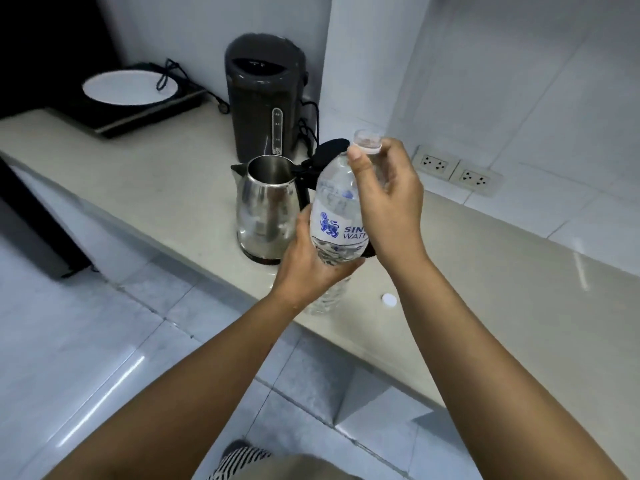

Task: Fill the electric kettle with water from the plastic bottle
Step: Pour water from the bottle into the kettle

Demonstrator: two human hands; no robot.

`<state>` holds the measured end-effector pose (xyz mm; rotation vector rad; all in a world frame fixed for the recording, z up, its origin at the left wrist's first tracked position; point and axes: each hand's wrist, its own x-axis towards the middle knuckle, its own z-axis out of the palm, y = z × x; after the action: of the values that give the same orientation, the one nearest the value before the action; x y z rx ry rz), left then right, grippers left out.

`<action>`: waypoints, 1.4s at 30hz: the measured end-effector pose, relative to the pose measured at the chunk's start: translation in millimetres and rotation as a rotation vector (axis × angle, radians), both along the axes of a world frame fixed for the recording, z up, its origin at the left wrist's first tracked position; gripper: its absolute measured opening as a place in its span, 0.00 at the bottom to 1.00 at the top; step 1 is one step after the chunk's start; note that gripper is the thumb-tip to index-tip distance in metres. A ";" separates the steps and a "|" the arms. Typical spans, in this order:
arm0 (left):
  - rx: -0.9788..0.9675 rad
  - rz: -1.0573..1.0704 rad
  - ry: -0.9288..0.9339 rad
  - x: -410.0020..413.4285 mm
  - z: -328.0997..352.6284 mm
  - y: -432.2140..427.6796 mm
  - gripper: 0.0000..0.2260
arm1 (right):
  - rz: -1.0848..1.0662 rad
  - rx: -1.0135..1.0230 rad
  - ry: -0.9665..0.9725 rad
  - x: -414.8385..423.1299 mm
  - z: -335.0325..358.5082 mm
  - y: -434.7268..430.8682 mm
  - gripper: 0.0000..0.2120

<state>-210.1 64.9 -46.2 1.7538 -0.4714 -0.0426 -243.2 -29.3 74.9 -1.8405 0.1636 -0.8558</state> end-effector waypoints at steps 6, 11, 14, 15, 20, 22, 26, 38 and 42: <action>-0.020 0.136 -0.069 8.8 16.6 40.0 0.45 | 0.130 0.053 -0.030 22.3 14.4 31.7 0.08; 0.078 0.165 -0.088 31.7 23.3 78.6 0.45 | 0.151 0.114 -0.004 55.0 13.4 60.0 0.11; 0.124 0.157 -0.107 51.0 23.6 104.6 0.43 | 0.159 0.148 0.024 75.7 7.5 76.8 0.13; 0.142 0.154 -0.114 57.6 23.3 112.4 0.43 | 0.158 0.162 0.031 81.8 5.5 82.2 0.13; 0.178 0.121 -0.112 86.7 18.4 144.4 0.41 | 0.135 0.175 0.072 108.4 -6.0 104.8 0.13; 0.192 0.106 -0.107 96.8 16.5 155.2 0.41 | 0.136 0.190 0.081 116.6 -10.0 112.9 0.10; 0.205 0.072 -0.093 113.2 14.6 168.9 0.41 | 0.109 0.200 0.097 127.8 -15.8 122.9 0.09; 0.181 -0.006 -0.019 129.3 16.4 168.6 0.40 | 0.115 0.144 0.111 144.6 -16.1 124.2 0.06; 0.172 0.012 -0.030 129.6 17.4 168.0 0.41 | 0.112 0.142 0.129 148.0 -16.7 123.3 0.11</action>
<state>-80.5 232.9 -28.9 1.9281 -0.4907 -0.0496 -95.3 94.0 58.2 -1.7546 0.1955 -0.6322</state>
